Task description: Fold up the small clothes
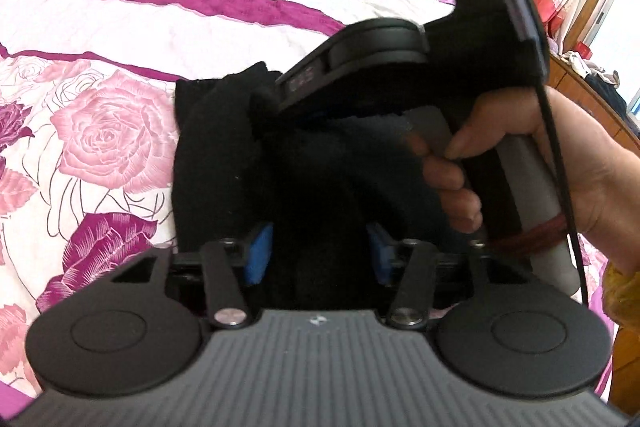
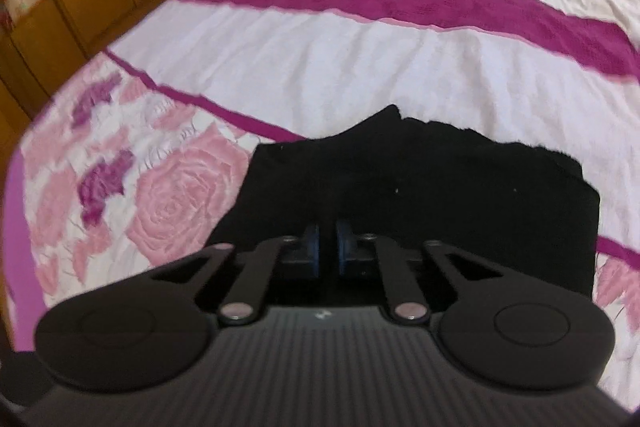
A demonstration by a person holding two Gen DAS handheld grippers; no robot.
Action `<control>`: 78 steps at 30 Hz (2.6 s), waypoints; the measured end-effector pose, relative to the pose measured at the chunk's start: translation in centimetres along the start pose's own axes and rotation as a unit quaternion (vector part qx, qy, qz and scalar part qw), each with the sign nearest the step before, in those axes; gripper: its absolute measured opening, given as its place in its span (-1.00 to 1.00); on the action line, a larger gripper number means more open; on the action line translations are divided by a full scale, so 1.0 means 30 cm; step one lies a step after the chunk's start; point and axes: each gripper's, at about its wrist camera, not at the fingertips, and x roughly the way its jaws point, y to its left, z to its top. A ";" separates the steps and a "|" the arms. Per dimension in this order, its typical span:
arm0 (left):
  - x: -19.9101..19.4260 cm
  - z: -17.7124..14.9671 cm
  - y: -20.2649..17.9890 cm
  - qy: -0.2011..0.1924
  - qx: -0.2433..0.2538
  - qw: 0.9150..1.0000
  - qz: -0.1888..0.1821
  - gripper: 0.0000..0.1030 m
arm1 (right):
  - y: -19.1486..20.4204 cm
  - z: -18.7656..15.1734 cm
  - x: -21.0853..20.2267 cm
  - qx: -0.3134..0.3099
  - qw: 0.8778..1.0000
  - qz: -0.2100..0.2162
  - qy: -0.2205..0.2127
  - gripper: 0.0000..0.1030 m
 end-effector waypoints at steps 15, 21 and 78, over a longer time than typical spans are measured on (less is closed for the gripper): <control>-0.156 0.038 0.015 -0.074 0.016 0.997 0.004 -0.61 | 0.046 0.087 -0.196 0.013 0.991 0.066 -0.120 -0.86; -0.136 0.001 0.078 -0.047 0.002 0.999 0.018 -0.60 | 0.097 0.072 -0.051 -0.002 0.996 0.047 -0.072 -0.85; -0.195 0.039 0.058 -0.117 0.032 0.992 0.023 -0.64 | -0.001 0.042 -0.142 0.072 0.983 0.084 -0.144 -0.66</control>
